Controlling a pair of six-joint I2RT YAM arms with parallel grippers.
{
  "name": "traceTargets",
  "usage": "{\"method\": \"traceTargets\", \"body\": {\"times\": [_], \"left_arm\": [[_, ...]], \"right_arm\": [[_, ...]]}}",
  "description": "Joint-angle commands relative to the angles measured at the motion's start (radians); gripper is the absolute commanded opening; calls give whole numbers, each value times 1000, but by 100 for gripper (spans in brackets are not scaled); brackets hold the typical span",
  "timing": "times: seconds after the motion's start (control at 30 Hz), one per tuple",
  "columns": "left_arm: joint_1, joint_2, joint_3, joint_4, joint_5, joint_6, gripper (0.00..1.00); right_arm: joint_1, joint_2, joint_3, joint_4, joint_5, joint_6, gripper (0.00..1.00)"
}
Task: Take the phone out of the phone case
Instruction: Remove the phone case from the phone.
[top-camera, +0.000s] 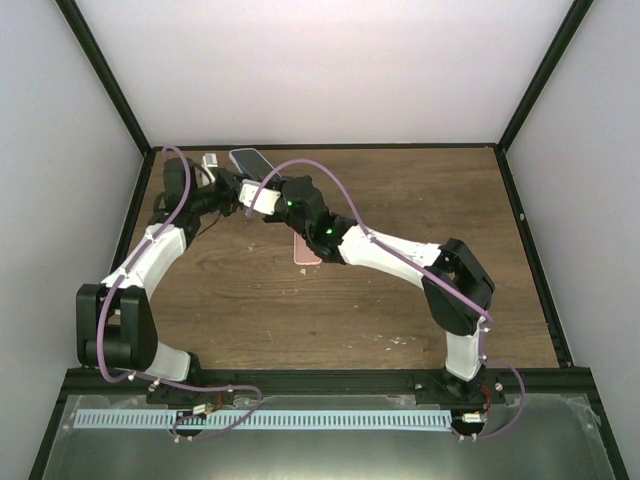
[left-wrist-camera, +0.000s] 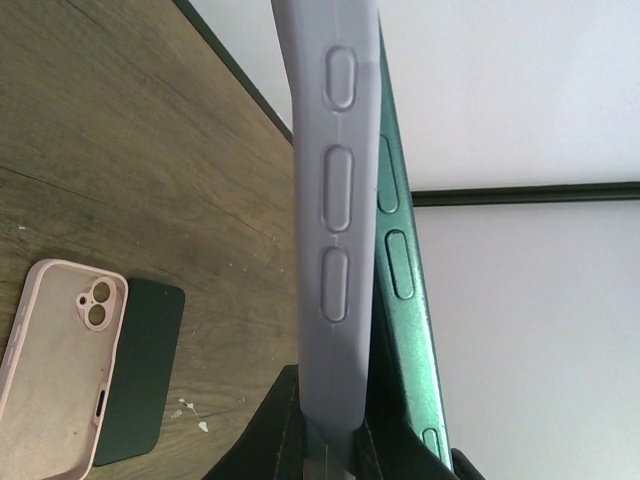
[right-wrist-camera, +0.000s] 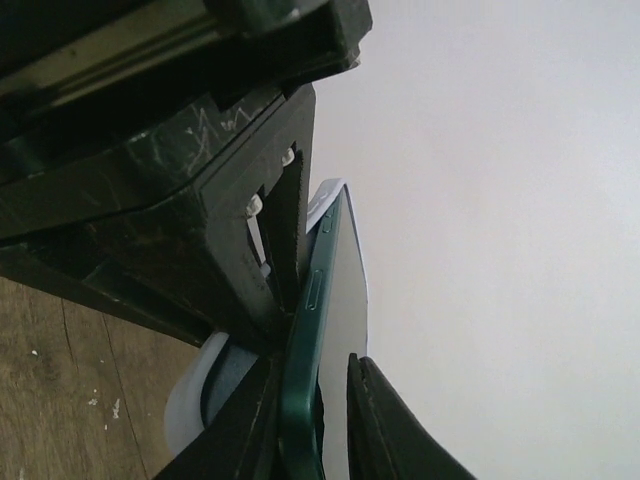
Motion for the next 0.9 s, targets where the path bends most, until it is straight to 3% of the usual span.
{"method": "traceTargets", "body": {"times": [0.0,0.13,0.87], "left_arm": [[-34,-46,9,28,119,25,0],[-33,-45,20,-16,92,56,0],[-6,-27,-2,-217,-145,268,0]], "right_arm": [[-28,28,65,64,80,7,13],[-18,31,153,-17,76,55,1],[-9,-127,217,-106,62,277,1]]}}
